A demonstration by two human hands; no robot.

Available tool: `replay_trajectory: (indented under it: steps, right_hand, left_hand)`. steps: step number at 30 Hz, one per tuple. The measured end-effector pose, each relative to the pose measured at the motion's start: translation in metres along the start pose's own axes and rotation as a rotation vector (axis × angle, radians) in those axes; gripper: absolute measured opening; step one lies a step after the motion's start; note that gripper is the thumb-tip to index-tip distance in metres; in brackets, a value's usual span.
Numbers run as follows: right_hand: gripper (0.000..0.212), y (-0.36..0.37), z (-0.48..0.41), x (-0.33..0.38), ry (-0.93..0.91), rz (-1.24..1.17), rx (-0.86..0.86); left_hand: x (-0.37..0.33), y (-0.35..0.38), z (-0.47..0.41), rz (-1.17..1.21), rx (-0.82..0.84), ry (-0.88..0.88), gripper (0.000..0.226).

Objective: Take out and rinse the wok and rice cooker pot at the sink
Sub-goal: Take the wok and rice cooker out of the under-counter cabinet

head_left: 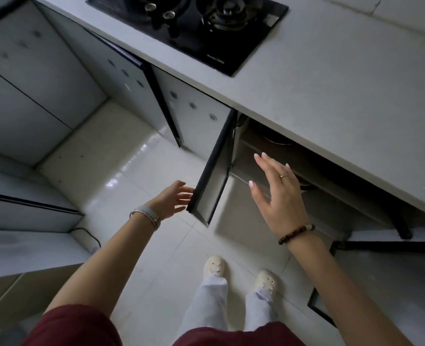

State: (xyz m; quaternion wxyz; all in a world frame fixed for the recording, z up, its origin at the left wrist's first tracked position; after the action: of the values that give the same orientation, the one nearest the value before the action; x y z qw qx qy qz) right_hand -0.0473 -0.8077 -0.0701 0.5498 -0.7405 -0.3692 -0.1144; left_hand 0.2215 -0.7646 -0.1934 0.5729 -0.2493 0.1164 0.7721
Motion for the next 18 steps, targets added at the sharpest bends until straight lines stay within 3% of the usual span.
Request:
replay_trajectory:
  steps: [7, 12, 18]
  right_hand:
    - [0.052, 0.050, -0.023, 0.047, -0.001, 0.000, 0.005]
    - [0.051, 0.066, -0.028, 0.058, -0.016, 0.030, -0.018]
    - [0.052, 0.064, -0.031, 0.056, 0.004, 0.055, -0.036]
  left_hand:
    - [-0.045, -0.075, -0.023, -0.112, -0.116, 0.089, 0.042]
    - [-0.056, -0.083, -0.037, -0.219, -0.012, 0.051, 0.050]
    - [-0.053, -0.083, -0.040, -0.213, -0.017, 0.085, 0.052]
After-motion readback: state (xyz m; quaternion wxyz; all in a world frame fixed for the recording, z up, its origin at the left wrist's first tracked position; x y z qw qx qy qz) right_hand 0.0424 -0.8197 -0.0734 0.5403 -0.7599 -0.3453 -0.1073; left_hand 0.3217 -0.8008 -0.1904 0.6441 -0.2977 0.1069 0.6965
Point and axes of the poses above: each hand's wrist, its own z-axis away from the middle knuckle, its own y-axis out of the palm, x = y × z, the point moved 2 cm from there along -z, towards the middle knuckle, and after that the axes turned 15 degrees about -x, right-handed, at the moved point
